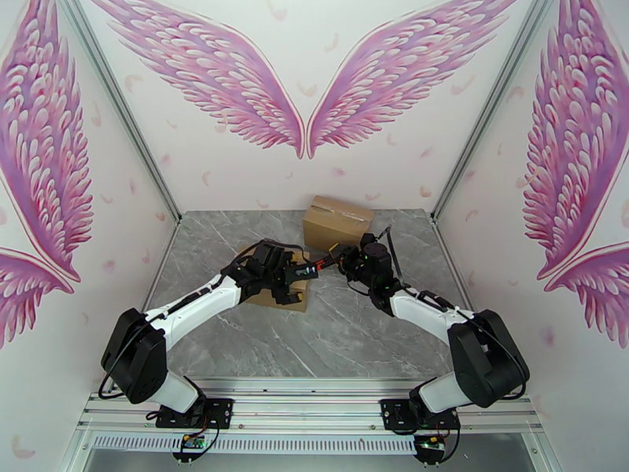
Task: Unpack the express box
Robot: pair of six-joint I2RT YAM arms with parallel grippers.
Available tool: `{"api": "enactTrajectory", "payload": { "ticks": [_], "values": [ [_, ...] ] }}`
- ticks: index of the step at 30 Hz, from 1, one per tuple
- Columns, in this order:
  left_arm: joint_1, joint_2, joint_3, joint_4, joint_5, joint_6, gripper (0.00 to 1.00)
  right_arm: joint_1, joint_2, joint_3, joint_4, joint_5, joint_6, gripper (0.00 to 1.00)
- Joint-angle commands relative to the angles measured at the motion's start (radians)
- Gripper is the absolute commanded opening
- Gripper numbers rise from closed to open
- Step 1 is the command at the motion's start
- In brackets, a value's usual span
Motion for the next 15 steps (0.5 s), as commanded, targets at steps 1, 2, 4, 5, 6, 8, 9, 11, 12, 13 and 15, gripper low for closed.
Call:
{"api": "enactTrajectory", "payload": {
  "ticks": [1,2,4,5,6,8,9,11,12,13,15],
  "values": [
    [0.018,-0.048,-0.033,0.124,-0.029,0.039,0.99,0.017,0.031,-0.015,0.035,-0.146,0.022,0.00],
    [0.017,-0.056,-0.046,0.133,-0.018,0.048,0.99,0.017,0.041,-0.012,0.046,-0.157,0.026,0.00],
    [0.017,-0.064,-0.056,0.142,-0.017,0.057,0.99,0.014,0.051,-0.010,0.050,-0.170,0.023,0.00],
    [0.018,-0.064,-0.056,0.143,-0.020,0.058,0.99,0.012,0.053,-0.011,0.051,-0.173,0.019,0.00],
    [0.018,-0.063,-0.055,0.142,-0.022,0.057,0.99,0.010,0.056,-0.011,0.057,-0.180,0.021,0.00],
    [0.018,-0.055,-0.044,0.138,-0.042,0.056,0.99,0.010,0.056,-0.012,0.069,-0.191,0.024,0.00],
    [0.018,-0.048,-0.033,0.136,-0.058,0.050,0.99,0.009,0.056,-0.010,0.070,-0.196,0.024,0.00],
    [0.018,-0.034,-0.017,0.130,-0.087,0.037,0.99,0.009,0.048,-0.011,0.071,-0.200,0.026,0.00],
    [0.018,-0.029,-0.010,0.126,-0.096,0.031,0.99,0.010,0.042,-0.013,0.073,-0.198,0.024,0.00],
    [0.019,-0.027,-0.005,0.122,-0.103,0.026,0.99,0.009,0.034,-0.016,0.072,-0.199,0.023,0.00],
    [0.021,-0.025,-0.001,0.110,-0.104,0.022,0.99,0.010,0.015,-0.023,0.055,-0.197,0.016,0.00]
  ]
}}
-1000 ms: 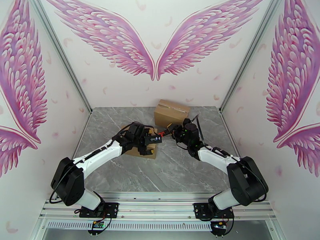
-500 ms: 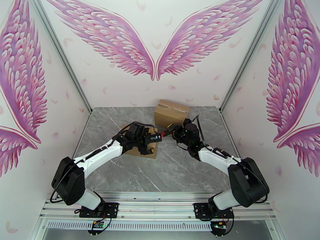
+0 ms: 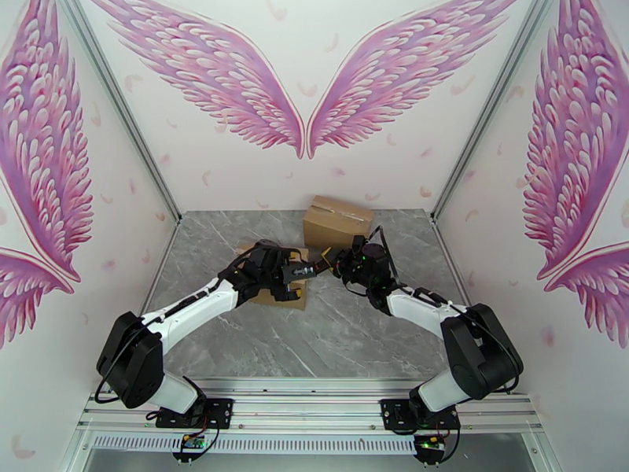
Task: Unpack the express box
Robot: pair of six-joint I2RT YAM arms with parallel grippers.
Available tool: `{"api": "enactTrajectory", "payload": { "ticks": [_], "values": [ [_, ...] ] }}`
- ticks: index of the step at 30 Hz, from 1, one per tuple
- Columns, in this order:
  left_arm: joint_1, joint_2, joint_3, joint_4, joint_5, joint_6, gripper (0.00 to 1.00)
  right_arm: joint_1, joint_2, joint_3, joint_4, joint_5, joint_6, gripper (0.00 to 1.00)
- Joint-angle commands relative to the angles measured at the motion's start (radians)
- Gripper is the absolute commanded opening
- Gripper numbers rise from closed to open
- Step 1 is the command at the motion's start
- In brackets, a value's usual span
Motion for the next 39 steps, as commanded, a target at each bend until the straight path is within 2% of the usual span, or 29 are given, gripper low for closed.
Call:
{"api": "enactTrajectory", "payload": {
  "ticks": [1,7,12,17,24,27,32,39],
  "values": [
    [0.015,0.004,0.046,0.023,-0.064,-0.009,0.99,0.008,-0.037,-0.027,-0.001,-0.054,-0.011,0.00],
    [0.013,-0.023,0.008,-0.009,-0.020,-0.020,0.97,-0.018,-0.139,-0.090,-0.019,0.038,-0.024,0.00],
    [0.010,-0.049,-0.032,-0.010,-0.016,-0.034,0.96,-0.092,-0.226,-0.122,-0.054,0.087,-0.040,0.00],
    [-0.002,-0.072,-0.036,-0.008,-0.010,-0.059,0.96,-0.176,-0.303,-0.141,-0.085,0.102,-0.068,0.00],
    [-0.040,-0.084,-0.032,-0.030,-0.028,-0.081,0.96,-0.306,-0.371,-0.141,-0.161,0.056,-0.108,0.00],
    [-0.052,-0.091,-0.039,-0.040,-0.031,-0.088,0.96,-0.380,-0.346,-0.155,-0.156,-0.013,-0.120,0.00],
    [-0.076,-0.093,-0.061,-0.071,-0.064,-0.078,0.95,-0.498,-0.255,-0.213,0.013,-0.107,-0.046,0.00],
    [-0.106,-0.154,-0.069,-0.060,-0.081,-0.131,0.95,-0.621,-0.087,-0.239,0.154,-0.199,-0.023,0.00]
  ]
}}
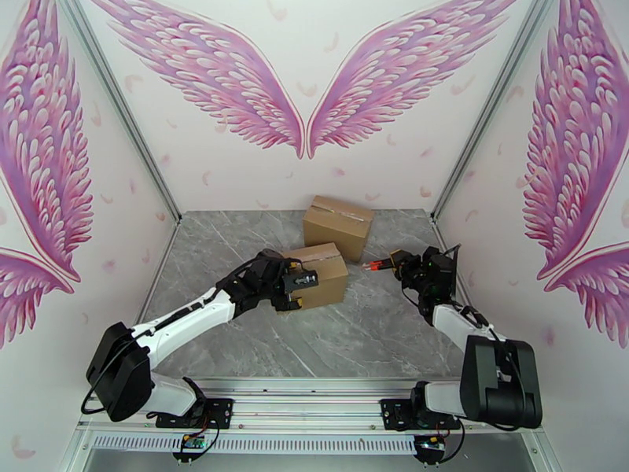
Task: Unpack the express box
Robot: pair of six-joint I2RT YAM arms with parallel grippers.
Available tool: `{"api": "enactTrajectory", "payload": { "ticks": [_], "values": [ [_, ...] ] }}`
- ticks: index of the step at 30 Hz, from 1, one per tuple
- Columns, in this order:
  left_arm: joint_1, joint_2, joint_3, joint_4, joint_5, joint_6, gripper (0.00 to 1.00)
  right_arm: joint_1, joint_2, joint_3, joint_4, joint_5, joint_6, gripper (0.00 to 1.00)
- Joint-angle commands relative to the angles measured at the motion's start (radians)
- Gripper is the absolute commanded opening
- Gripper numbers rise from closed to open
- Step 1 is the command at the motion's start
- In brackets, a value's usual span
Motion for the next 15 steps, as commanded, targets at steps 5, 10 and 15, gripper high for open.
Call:
{"api": "enactTrajectory", "payload": {
  "ticks": [5,10,15],
  "values": [
    [-0.036,-0.094,-0.015,-0.010,-0.042,-0.052,0.95,-0.070,0.206,0.004,0.179,-0.135,-0.004,0.00],
    [-0.050,-0.131,-0.013,-0.009,-0.074,-0.083,0.95,-0.085,0.368,0.019,0.237,-0.150,-0.018,0.00],
    [-0.051,-0.156,-0.015,-0.007,-0.096,-0.104,0.95,-0.084,0.438,0.038,0.227,-0.104,-0.048,0.03]
  ]
}}
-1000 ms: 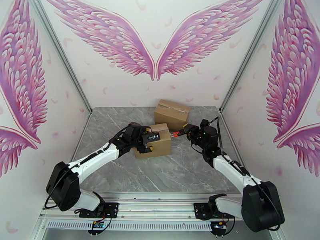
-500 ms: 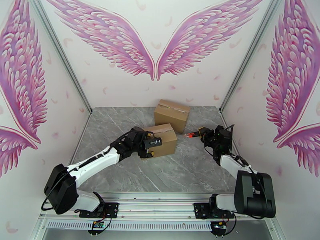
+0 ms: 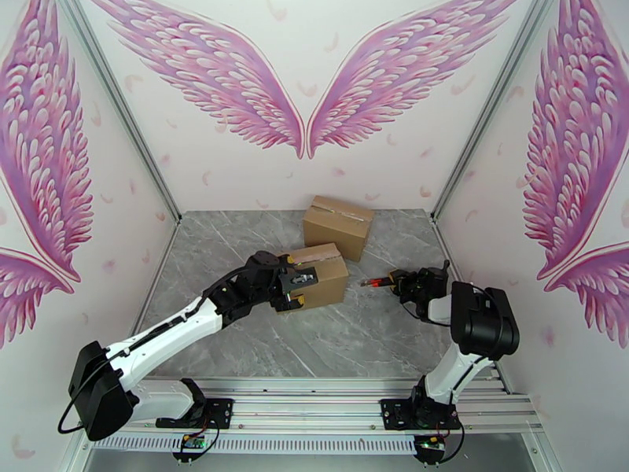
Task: Unpack the express box
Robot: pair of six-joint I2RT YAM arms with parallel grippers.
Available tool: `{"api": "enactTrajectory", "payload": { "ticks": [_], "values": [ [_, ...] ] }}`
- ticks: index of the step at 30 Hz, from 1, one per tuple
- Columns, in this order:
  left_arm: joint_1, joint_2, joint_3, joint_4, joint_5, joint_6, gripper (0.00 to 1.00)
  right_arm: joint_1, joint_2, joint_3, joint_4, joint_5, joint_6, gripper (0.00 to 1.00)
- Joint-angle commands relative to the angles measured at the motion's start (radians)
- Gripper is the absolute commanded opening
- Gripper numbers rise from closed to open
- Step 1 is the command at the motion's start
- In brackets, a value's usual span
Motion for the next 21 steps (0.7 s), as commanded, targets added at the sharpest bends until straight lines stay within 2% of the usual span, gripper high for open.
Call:
{"api": "enactTrajectory", "payload": {
  "ticks": [1,3,6,13,16,19,21],
  "values": [
    [-0.005,-0.034,-0.014,-0.005,-0.030,-0.032,0.95,-0.008,0.019,0.041,0.045,0.020,-0.049,0.05],
    [-0.005,-0.036,-0.017,-0.004,-0.038,-0.039,0.95,-0.008,0.022,0.055,0.008,0.037,-0.077,0.12],
    [-0.007,-0.038,-0.019,-0.002,-0.054,-0.057,0.95,-0.008,0.012,0.080,-0.091,0.068,-0.131,0.31],
    [-0.005,-0.049,0.010,-0.003,-0.067,-0.159,0.96,-0.010,-0.090,0.090,-0.302,0.171,-0.224,0.64],
    [-0.002,-0.043,0.046,-0.022,-0.087,-0.193,0.97,-0.015,-0.162,0.102,-0.412,0.228,-0.281,0.89],
    [0.009,-0.022,0.106,-0.059,-0.107,-0.250,0.98,-0.016,-0.249,0.103,-0.522,0.296,-0.324,0.99],
    [0.031,0.004,0.161,-0.096,-0.106,-0.315,0.99,-0.017,-0.316,0.095,-0.584,0.343,-0.341,0.99]
  ]
}}
